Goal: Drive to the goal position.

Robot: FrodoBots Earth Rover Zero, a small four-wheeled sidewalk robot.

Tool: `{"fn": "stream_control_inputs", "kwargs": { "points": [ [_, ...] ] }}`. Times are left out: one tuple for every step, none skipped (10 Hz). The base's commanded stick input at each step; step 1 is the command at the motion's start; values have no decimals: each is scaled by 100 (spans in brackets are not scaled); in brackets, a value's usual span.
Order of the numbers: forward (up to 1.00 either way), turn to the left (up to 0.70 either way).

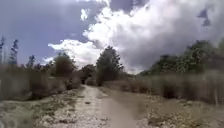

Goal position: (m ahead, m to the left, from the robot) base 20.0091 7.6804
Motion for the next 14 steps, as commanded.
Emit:
{"fn": "stream_control_inputs", "kwargs": {
  "points": [
    [85, 0],
    [85, 0],
    [85, 0],
    [85, 0],
    [85, 0],
    [85, 0],
    [85, 0],
    [85, 0],
    [85, 9],
    [85, 22],
    [85, 25],
    [85, 0],
    [85, 0],
    [85, 0]
  ]
}}
